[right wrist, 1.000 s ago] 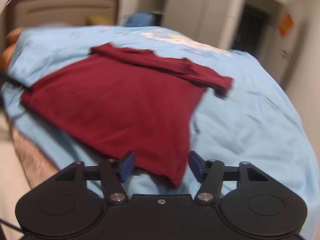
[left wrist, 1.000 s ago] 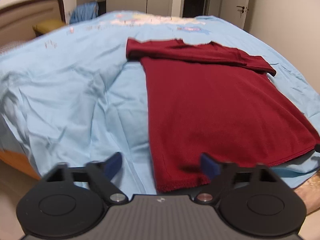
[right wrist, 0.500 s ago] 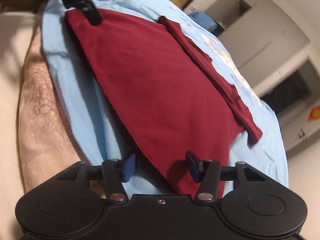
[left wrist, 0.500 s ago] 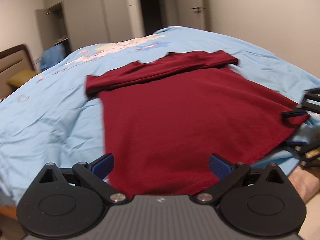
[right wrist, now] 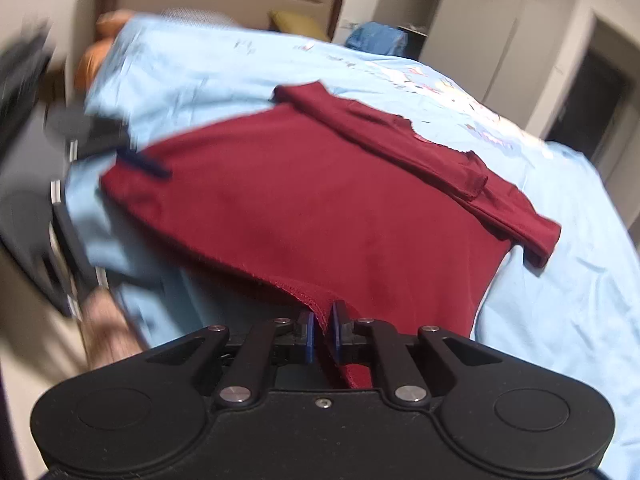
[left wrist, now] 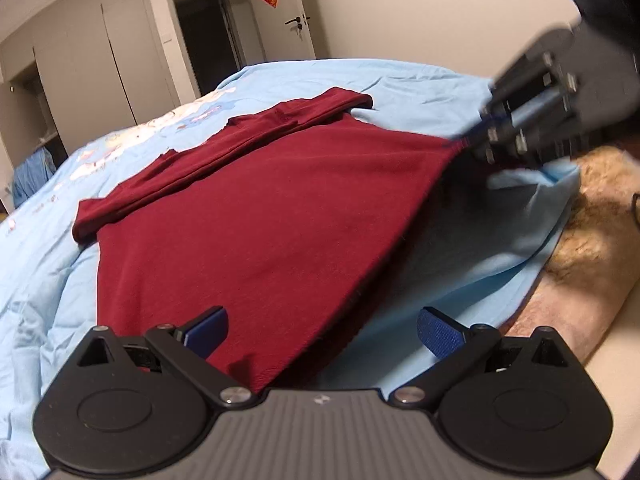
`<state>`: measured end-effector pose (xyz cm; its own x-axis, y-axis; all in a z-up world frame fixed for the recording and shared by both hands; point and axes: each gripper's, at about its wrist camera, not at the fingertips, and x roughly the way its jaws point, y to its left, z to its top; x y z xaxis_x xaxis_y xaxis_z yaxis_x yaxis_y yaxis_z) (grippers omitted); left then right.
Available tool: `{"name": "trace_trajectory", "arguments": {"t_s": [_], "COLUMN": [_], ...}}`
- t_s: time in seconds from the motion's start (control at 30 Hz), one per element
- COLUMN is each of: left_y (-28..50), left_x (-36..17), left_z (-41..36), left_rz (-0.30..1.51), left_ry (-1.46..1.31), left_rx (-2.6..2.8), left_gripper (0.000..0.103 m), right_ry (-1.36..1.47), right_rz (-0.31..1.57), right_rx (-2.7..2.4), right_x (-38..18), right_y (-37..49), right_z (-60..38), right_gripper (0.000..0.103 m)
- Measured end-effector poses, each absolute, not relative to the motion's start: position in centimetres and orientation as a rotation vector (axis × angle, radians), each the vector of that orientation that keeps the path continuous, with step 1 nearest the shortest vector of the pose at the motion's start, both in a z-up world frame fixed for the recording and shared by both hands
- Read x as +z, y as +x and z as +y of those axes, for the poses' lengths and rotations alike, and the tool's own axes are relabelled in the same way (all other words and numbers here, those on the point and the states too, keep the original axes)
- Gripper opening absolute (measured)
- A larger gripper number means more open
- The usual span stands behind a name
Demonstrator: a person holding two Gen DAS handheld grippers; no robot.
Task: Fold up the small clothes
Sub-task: 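Grasp the sweater hem with the right gripper while the left gripper grasps the hem, then lift the hem with both grippers and fold it toward the collar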
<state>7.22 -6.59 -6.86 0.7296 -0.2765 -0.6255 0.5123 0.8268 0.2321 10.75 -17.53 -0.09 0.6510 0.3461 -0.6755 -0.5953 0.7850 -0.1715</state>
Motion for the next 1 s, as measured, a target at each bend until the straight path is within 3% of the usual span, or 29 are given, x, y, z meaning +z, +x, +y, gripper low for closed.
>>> {"name": "trace_trajectory", "arguments": {"t_s": [0.13, 0.4, 0.57, 0.8, 1.0], "left_y": [7.2, 7.4, 6.3, 5.9, 7.2], "left_x": [-7.9, -8.5, -8.4, -7.3, -4.7], "left_z": [-7.6, -4.9, -2.2, -0.1, -0.1], "left_rz": [0.589, 0.628, 0.586, 0.526, 0.47], "left_ry": [0.511, 0.522, 0.603, 0.582, 0.548], "left_rx": [-0.39, -0.247, -0.185, -0.178, -0.203], "left_gripper": [0.099, 0.057, 0.052, 0.01, 0.005], "right_ry": [-0.352, -0.34, -0.322, -0.325, -0.391], "right_rz": [0.668, 0.666, 0.669, 0.67, 0.66], "right_rx": [0.555, 0.553, 0.545, 0.532, 0.508], "right_x": [0.9, 1.0, 0.8, -0.2, -2.0], "right_y": [11.4, 11.5, 11.4, 10.7, 9.4], "right_z": [-18.0, -18.4, -18.7, -18.8, -18.6], "right_gripper": [0.009, 0.009, 0.009, 0.01, 0.022]}}
